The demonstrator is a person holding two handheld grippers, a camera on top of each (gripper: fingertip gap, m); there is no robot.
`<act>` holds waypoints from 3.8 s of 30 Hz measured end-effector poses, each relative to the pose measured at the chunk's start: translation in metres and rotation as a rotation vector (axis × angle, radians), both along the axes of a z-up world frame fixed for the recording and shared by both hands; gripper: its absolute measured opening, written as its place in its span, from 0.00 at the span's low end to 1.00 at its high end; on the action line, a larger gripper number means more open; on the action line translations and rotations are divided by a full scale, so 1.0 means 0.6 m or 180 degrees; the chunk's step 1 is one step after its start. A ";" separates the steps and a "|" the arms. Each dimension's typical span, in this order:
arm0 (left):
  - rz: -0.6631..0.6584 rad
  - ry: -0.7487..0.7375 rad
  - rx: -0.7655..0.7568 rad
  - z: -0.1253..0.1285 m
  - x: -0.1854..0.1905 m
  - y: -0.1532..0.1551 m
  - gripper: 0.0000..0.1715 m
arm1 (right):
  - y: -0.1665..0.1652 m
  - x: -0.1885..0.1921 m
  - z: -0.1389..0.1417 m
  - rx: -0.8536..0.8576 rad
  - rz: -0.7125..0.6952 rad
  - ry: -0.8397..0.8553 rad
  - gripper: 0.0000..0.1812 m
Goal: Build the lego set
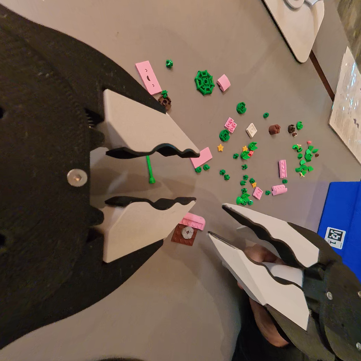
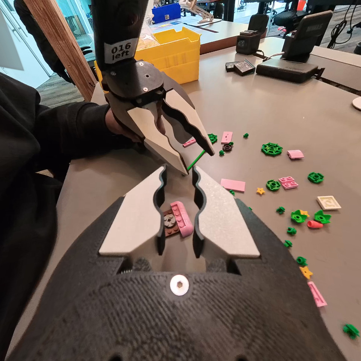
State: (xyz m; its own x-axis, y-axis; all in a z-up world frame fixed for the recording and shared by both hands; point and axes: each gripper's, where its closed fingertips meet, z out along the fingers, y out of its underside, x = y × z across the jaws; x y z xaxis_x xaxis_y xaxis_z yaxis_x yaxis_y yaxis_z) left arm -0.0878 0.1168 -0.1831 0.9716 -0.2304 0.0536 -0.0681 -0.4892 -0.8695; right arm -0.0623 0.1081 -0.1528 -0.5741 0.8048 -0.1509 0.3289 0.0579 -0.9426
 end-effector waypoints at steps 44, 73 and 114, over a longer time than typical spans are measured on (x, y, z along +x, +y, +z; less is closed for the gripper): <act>0.0028 0.0068 -0.0192 -0.016 -0.004 -0.004 0.21 | 0.043 -0.003 0.058 0.0097 -0.0447 0.0560 0.15; 0.1440 0.0171 0.0467 0.043 -0.172 -0.038 0.05 | 0.337 0.105 0.210 0.0606 -0.2412 0.1726 0.23; -0.0838 0.1097 -0.0330 -0.057 0.103 -0.010 0.35 | 0.016 0.094 -0.081 0.1816 0.0787 -0.0387 0.17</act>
